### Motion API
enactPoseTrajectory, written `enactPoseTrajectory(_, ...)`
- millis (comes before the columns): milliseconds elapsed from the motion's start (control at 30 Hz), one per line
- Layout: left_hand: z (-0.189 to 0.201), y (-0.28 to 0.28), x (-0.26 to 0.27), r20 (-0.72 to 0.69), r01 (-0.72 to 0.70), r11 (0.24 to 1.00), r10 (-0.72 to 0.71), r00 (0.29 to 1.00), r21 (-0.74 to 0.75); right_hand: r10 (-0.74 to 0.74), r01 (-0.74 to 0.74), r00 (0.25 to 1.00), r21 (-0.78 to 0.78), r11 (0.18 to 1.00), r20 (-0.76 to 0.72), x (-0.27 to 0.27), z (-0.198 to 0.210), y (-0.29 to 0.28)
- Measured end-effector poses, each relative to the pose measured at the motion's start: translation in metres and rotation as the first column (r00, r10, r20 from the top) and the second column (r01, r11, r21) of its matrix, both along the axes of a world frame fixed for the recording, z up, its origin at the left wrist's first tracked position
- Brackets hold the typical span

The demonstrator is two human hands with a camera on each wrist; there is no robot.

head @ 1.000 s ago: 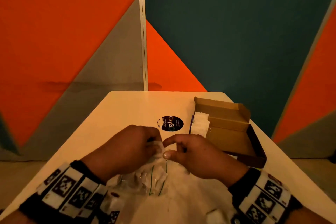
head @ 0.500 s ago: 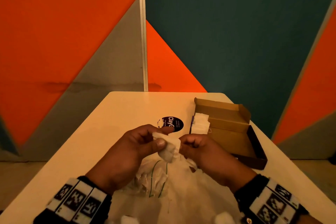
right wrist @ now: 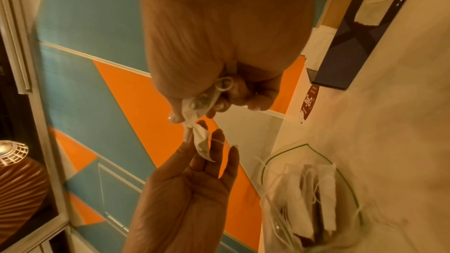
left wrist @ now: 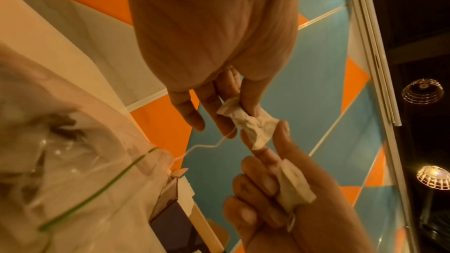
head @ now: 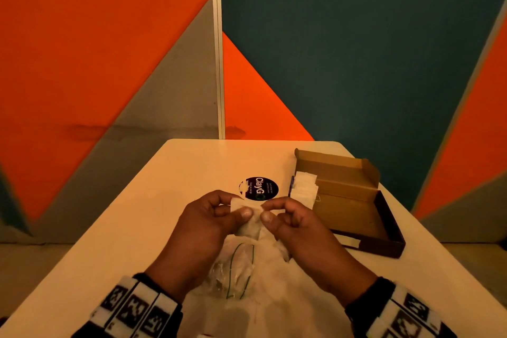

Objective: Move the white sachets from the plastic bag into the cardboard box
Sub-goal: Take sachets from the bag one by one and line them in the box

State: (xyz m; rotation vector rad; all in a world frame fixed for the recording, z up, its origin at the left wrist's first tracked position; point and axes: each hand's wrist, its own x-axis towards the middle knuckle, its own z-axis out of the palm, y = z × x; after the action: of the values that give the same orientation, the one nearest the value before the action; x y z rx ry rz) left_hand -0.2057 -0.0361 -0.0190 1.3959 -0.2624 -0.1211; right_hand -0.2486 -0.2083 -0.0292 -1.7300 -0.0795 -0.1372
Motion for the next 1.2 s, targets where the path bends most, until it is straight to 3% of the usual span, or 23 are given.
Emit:
enactPoseTrajectory(167, -0.001, -0.009, -0.007, 0.006, -0.032, 0.997, 0.032, 0.999, 0.063, -0.028, 0.026, 0.999, 0.084, 0.996, 0.019, 0.002, -0.002, 0.008)
enactPoseTrajectory(367, -0.003, -0.009, -0.014, 0.030, -0.024, 0.989, 0.020, 0.999, 0.147, -0.116, 0.128, 0.991, 0.240, 0.962, -0.061, 0.008, -0.003, 0.005)
enactPoseTrajectory(467, -0.007, -0.005, -0.023, 0.297, -0.176, 0.923, 0.072, 0.952, 0.341, -0.166, 0.181, 0.983, 0.271, 0.945, -0.080, 0.012, -0.005, 0.002)
enactPoseTrajectory(567, -0.010, -0.009, -0.033, 0.499, -0.249, 0.819, -0.052, 0.865, 0.517, -0.189, 0.201, 0.980, 0.279, 0.939, -0.069, 0.014, -0.008, 0.004)
enactPoseTrajectory(667, -0.012, -0.016, -0.033, 0.595, -0.303, 0.750, -0.147, 0.790, 0.588, -0.181, 0.195, 0.981, 0.295, 0.935, -0.073, 0.014, -0.009, 0.009)
enactPoseTrajectory(767, -0.011, -0.020, -0.030, 0.518, -0.253, 0.790, -0.094, 0.850, 0.558, -0.186, 0.204, 0.979, 0.312, 0.928, -0.087, 0.013, -0.007, 0.010)
enactPoseTrajectory(900, -0.010, -0.023, -0.030, 0.306, -0.065, 0.896, -0.081, 0.949, 0.439, -0.208, 0.222, 0.975, 0.302, 0.927, -0.079, 0.013, -0.006, 0.008)
enactPoseTrajectory(1200, -0.015, -0.021, -0.026, 0.158, -0.010, 0.920, -0.056, 0.986, 0.391, -0.263, 0.254, 0.965, 0.229, 0.940, 0.008, 0.013, -0.013, 0.011)
